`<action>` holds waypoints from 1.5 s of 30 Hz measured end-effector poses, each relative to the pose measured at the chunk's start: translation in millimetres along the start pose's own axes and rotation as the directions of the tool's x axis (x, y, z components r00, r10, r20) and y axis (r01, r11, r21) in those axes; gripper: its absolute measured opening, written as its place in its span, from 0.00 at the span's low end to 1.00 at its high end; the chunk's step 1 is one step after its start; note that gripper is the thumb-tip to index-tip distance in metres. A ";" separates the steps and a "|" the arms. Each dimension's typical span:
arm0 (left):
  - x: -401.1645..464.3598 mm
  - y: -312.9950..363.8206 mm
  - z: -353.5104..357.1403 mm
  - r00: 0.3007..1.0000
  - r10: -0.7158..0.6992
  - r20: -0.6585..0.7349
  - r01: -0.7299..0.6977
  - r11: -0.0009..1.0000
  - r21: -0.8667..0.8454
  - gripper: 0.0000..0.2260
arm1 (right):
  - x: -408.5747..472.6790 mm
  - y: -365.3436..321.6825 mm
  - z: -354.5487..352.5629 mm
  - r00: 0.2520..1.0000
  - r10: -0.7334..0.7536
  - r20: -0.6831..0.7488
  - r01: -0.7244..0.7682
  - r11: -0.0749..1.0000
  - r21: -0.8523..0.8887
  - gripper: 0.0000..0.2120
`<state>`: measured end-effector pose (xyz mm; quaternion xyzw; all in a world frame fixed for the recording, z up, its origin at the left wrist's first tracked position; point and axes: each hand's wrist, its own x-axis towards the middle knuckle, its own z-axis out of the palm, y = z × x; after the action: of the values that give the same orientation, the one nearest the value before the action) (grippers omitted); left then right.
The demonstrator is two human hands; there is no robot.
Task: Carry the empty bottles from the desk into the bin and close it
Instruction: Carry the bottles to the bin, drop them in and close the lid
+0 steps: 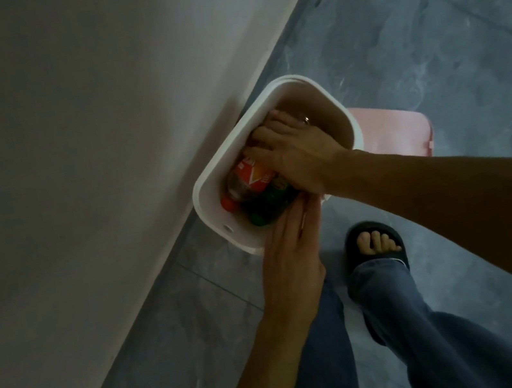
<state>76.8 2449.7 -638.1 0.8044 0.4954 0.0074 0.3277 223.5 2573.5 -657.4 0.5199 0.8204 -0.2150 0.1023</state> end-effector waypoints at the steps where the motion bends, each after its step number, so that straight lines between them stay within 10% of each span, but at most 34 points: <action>1: 0.6 1.1 -2.1 1.000 -0.005 0.007 0.005 1.000 -0.002 0.34 | -4.0 -0.1 -2.8 1.000 -0.002 -0.002 0.002 1.000 0.030 0.35; 7: 7.1 11.3 -20.6 0.989 -0.076 0.130 0.083 0.995 -0.047 0.33 | -48.3 5.2 -40.7 0.993 -0.009 -0.114 0.035 0.972 0.230 0.30; 12: 9.3 38.8 -43.2 0.996 -0.087 -0.014 0.086 0.993 -0.076 0.24 | -147.9 5.5 -39.3 0.890 0.379 -0.252 -0.220 0.843 0.491 0.19; 20: 60.6 86.7 22.6 0.959 0.119 0.255 -0.129 0.991 0.023 0.16 | -218.9 59.9 64.7 0.715 0.659 0.232 -0.690 0.614 0.383 0.21; 32: 165.1 27.6 163.0 0.954 0.090 0.285 -0.190 0.920 0.343 0.10 | -146.7 114.4 188.7 0.787 0.615 0.053 -0.607 0.756 0.246 0.12; 45: 89.7 102.9 58.1 0.888 0.208 0.411 -0.305 0.934 0.187 0.13 | -247.7 70.8 82.1 0.870 0.487 0.074 -0.488 0.831 0.267 0.14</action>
<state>223.6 2461.1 -656.8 0.8832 0.3069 -0.1683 0.3121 391.0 2361.4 -650.7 0.7203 0.6224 -0.2953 0.0809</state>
